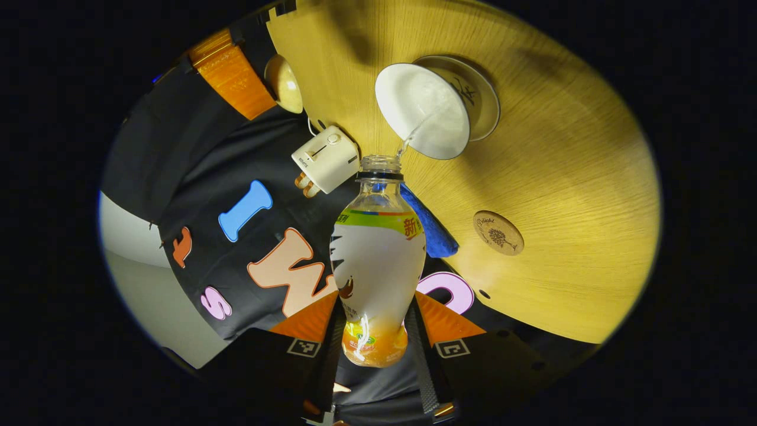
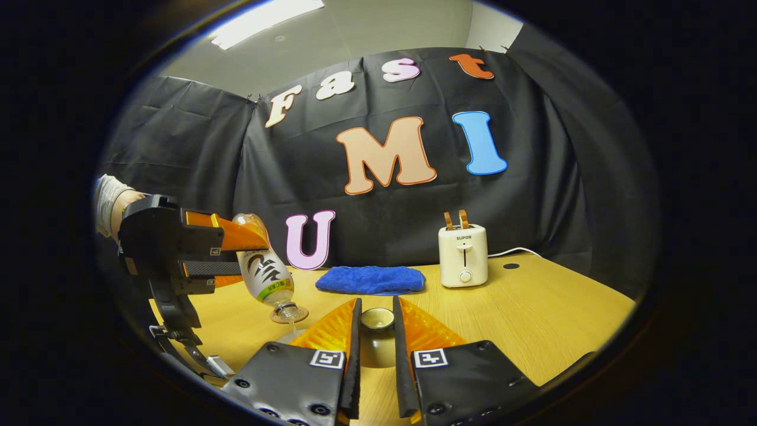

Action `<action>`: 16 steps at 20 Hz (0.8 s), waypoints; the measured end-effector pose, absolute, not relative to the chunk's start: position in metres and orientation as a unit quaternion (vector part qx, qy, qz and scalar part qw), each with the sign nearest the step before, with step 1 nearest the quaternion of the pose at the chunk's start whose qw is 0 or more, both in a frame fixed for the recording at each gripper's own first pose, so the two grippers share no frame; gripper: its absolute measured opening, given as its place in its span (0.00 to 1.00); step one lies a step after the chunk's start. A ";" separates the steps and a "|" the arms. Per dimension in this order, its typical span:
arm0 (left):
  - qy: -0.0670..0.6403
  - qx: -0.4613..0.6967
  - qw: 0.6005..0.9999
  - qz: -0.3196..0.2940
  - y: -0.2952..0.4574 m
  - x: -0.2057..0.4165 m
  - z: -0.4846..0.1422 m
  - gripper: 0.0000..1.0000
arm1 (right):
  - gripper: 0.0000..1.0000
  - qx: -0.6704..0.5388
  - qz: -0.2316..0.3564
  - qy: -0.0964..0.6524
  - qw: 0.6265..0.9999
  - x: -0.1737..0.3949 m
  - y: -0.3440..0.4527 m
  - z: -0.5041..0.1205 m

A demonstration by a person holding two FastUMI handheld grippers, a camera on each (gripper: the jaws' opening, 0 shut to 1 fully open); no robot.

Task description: Open the teacup lid with one hand, grasp the water bottle and pour water into the teacup with the other hand; after pouring, place the water bottle on the coaster and then close the teacup lid.

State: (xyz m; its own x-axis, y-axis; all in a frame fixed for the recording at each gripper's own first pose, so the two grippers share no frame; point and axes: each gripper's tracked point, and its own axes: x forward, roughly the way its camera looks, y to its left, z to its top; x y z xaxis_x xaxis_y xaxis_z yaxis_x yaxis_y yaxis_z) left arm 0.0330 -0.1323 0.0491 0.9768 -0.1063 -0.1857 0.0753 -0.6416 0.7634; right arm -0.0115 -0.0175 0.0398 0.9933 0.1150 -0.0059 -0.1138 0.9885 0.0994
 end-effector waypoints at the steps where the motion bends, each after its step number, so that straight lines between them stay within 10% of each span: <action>1: -0.008 0.899 0.423 -0.109 -0.132 0.033 0.048 0.55 | 0.28 0.049 0.057 0.006 0.997 -0.011 -0.018 0.039; 11: 0.016 0.879 0.457 -0.138 -0.122 0.031 0.023 0.55 | 0.29 0.045 0.064 0.011 0.997 -0.011 -0.011 0.035; 16: 0.064 0.805 0.562 -0.178 -0.108 0.025 -0.011 0.55 | 0.28 0.044 0.066 0.016 0.997 -0.010 -0.009 0.031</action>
